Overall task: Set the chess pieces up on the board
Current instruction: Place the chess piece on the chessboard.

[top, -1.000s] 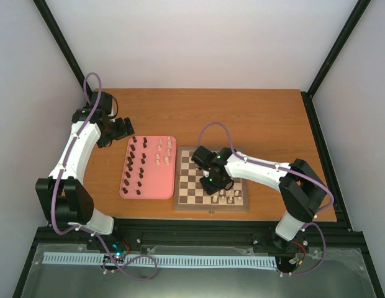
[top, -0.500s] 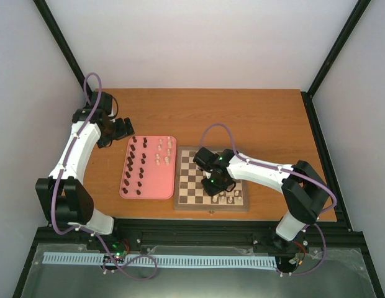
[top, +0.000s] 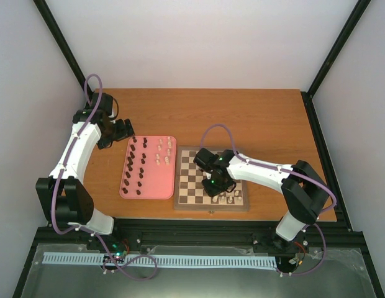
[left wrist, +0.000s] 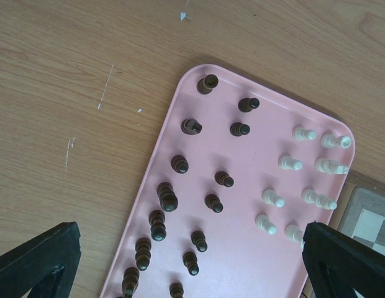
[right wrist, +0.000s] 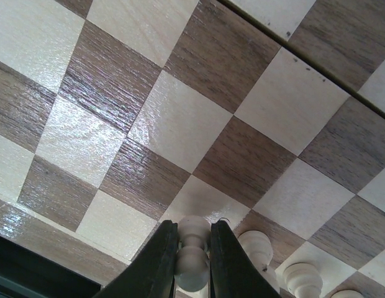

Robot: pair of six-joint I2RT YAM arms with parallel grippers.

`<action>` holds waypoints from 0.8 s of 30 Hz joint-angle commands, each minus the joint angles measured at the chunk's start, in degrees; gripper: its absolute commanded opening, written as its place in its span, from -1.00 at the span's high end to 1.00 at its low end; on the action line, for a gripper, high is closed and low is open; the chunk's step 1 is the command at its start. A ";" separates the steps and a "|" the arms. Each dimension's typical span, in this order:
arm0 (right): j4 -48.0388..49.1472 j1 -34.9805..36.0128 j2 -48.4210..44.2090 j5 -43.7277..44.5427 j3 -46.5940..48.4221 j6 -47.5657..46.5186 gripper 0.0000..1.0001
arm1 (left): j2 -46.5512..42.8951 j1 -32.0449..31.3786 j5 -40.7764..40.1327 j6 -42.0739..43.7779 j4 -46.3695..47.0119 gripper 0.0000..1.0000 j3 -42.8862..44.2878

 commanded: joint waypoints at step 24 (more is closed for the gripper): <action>-0.58 -0.21 3.23 1.82 4.31 -0.96 0.57 | -0.84 -0.14 -0.04 -0.20 0.76 -0.99 0.62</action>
